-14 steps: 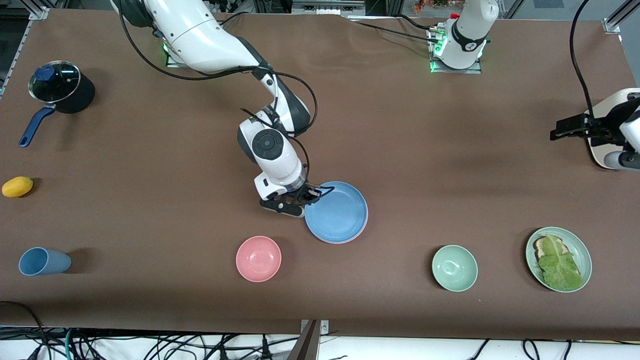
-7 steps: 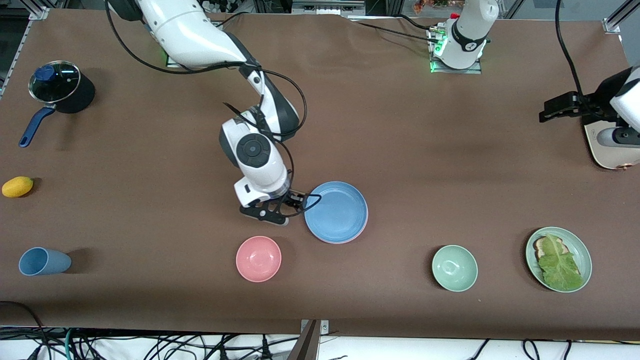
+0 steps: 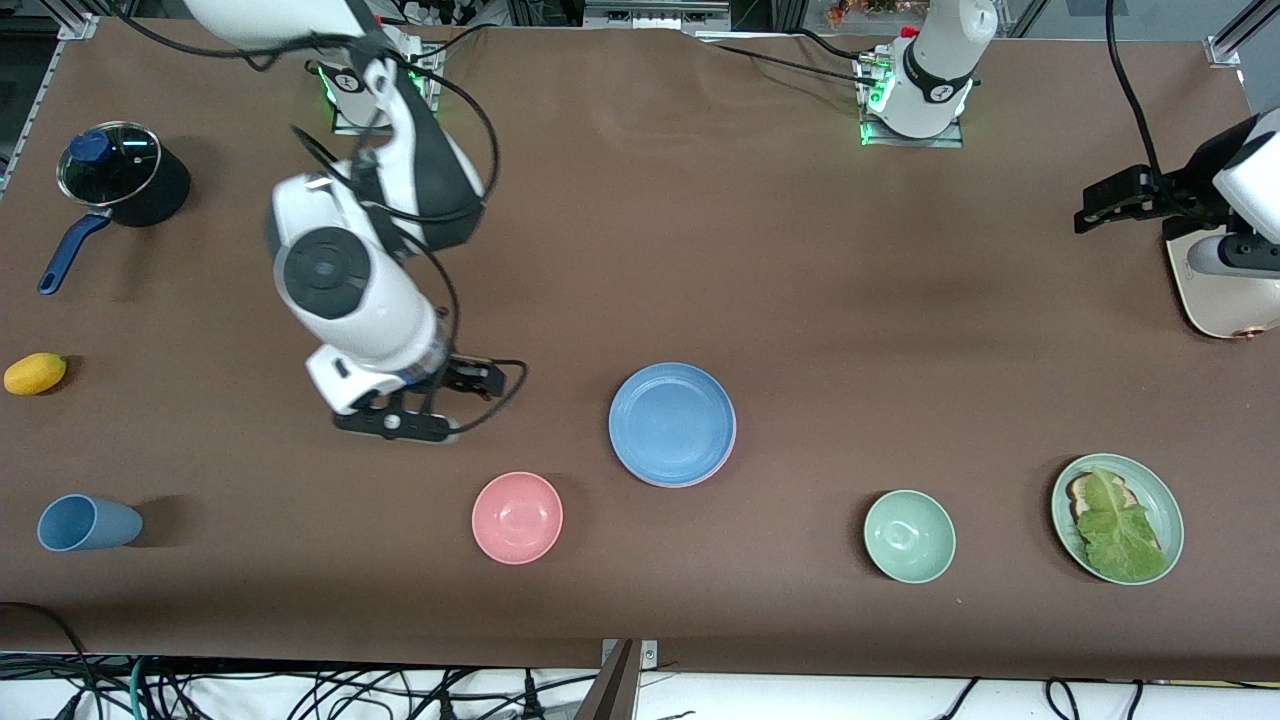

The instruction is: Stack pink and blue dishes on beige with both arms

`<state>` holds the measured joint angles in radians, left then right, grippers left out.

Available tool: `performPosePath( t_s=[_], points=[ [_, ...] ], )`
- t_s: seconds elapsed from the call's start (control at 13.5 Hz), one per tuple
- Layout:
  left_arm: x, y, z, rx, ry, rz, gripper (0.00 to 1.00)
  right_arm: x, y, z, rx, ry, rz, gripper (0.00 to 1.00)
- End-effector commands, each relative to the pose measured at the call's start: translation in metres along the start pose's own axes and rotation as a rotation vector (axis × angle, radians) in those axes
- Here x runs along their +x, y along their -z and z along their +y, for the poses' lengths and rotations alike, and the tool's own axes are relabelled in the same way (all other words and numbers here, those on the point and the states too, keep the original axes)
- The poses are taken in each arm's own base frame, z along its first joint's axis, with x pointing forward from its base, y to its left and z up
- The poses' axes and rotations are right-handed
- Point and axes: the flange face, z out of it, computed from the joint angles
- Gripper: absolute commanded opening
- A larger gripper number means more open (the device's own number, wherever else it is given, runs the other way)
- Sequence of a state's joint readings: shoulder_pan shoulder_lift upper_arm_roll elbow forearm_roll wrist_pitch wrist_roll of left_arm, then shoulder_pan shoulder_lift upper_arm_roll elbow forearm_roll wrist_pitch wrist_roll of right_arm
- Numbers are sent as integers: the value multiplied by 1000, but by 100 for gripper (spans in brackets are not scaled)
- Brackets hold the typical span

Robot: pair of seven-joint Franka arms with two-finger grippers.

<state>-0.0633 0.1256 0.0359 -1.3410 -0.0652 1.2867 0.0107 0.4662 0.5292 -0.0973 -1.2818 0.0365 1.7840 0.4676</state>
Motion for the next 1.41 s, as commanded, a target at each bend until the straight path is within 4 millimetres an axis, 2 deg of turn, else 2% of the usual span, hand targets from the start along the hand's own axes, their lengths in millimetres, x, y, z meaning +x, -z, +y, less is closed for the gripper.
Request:
performPosePath(
  t_s=[0.0,0.22,0.37,0.52,0.67,0.96,1.11,1.33],
  points=[
    [-16,9,8,37,-30,8,100,-27,46,52,32,29,-38,100],
    [-21,12,7,33,-16,14,100,-58,77,122,44,102,-45,100],
    [-26,9,5,28,-16,5,100,-66,95,159,37,77,-77,100],
    [-24,8,5,27,-22,2,100,-71,111,178,41,106,-73,100],
    [-19,4,6,25,-21,-6,100,-74,120,188,38,104,-72,100],
    [-15,1,7,34,-21,-9,100,-68,142,189,16,102,-40,100],
    [-13,1,6,35,-18,-7,100,-68,145,189,16,104,-33,100],
    [5,-14,-4,28,-1,-25,100,-67,145,190,14,101,-33,100]
  ],
)
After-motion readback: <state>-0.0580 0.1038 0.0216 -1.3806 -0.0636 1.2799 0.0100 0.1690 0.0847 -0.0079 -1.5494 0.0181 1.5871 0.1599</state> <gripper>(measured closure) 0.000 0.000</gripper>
